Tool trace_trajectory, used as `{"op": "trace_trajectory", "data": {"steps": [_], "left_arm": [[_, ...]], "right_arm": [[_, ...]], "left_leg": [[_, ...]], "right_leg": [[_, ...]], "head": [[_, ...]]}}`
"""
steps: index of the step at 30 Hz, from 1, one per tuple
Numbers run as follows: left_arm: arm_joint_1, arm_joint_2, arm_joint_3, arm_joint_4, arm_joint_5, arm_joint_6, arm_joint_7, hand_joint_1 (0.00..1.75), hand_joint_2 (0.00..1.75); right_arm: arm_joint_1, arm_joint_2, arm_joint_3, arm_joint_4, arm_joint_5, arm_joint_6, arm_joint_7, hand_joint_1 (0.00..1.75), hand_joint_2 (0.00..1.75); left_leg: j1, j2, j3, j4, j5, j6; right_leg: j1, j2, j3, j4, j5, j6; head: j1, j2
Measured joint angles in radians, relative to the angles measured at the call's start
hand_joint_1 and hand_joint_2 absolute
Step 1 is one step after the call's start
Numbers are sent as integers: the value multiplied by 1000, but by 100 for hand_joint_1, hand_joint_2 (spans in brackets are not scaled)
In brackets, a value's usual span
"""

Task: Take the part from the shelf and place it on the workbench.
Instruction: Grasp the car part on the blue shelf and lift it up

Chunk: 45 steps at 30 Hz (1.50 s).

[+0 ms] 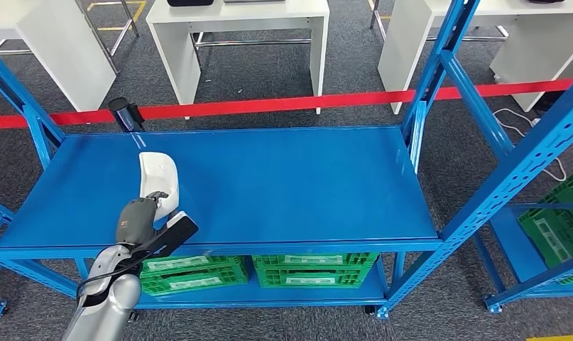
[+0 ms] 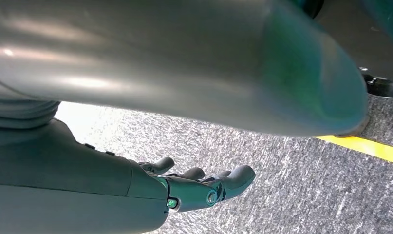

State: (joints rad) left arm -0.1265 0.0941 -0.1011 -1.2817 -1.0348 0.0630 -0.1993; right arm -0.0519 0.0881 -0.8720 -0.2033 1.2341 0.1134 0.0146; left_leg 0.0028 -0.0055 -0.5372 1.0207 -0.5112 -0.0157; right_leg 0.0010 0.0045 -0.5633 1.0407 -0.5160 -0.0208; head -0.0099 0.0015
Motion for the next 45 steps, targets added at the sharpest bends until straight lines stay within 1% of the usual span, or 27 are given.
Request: {"op": "trace_trajectory", "data": {"steps": [5, 8, 11, 14, 16, 22, 28, 31, 35, 40, 43, 45], "left_arm": [[26, -28, -16, -126, 111, 30, -86, 175, 175], [33, -53, -39, -215, 273, 5, -183, 175, 175], [33, -80, -68, -316, 504, -75, -284, 175, 175], [34, -98, -96, -409, 768, -202, -380, 175, 175], [36, -104, -116, -467, 862, -257, -415, 175, 175], [39, -115, -176, -586, 940, -322, -424, 175, 175], [36, -110, -264, -648, 1082, -512, -468, 175, 175], [33, -108, -320, -664, 1102, -566, -481, 175, 175], [30, -106, -374, -669, 1109, -591, -491, 175, 175], [22, -104, -404, -669, 1110, -595, -493, 175, 175], [18, -101, -412, -668, 1110, -597, -494, 175, 175], [9, -98, -417, -663, 1110, -600, -495, 175, 175]], "right_arm": [[0, 0, 0, 0, 3, -1, -11, 0, 0], [-1, 0, 0, 0, 9, -1, -17, 0, 0], [-4, 0, 0, 0, 18, -2, -24, 0, 0], [-6, 0, 0, 0, 28, -3, -33, 0, 0], [-7, 0, 0, 0, 31, -4, -34, 0, 0], [-11, 1, 0, 0, 37, -3, -31, 0, 0], [-16, 3, 0, 0, 47, -1, -15, 0, 0], [-17, 3, 0, 0, 46, -3, -11, 0, 0], [-18, 3, 0, 0, 42, -5, -11, 0, 0], [-18, 3, 0, 0, 41, -5, -10, 0, 0], [-18, 4, 0, 0, 41, -5, -10, 0, 0], [-18, 6, 0, 0, 40, -5, -10, 0, 0]], "left_leg": [[0, 0, -1, 0, 0, 1], [0, 0, -1, 0, -1, 1], [0, 0, -1, 0, -1, 1], [0, 0, -1, 0, -1, 2], [0, 0, -1, 0, -1, 2], [0, 0, -1, 0, -2, 2], [0, 0, -1, 0, -2, 3], [0, 0, -1, 0, -2, 3], [0, 0, -1, 0, -2, 3], [0, 0, -1, 1, -2, 4], [-4, 0, -2, 5, -6, 12], [-6, 0, -2, 5, -4, 17]], "right_leg": [[0, 0, 0, -1, 0, 0], [0, 0, 0, -1, 0, 0], [0, 0, 0, -2, 0, 0], [0, 0, 0, -2, 0, 0], [0, 0, 0, -2, 0, 1], [0, 0, 0, -2, 0, 1], [0, 0, 0, -2, 0, 1], [-1, 0, 0, -2, 0, 1], [-1, 0, 0, -2, 0, 1], [-1, 0, 0, -3, 0, 2], [-5, 0, 1, -5, 1, 7], [-7, 0, 2, -9, 5, 13]], "head": [[0, 0], [0, 0], [0, 0], [0, 0], [0, 0], [0, 0], [0, 0], [0, 0], [0, 0], [0, 0], [0, 0], [0, 0]]}}
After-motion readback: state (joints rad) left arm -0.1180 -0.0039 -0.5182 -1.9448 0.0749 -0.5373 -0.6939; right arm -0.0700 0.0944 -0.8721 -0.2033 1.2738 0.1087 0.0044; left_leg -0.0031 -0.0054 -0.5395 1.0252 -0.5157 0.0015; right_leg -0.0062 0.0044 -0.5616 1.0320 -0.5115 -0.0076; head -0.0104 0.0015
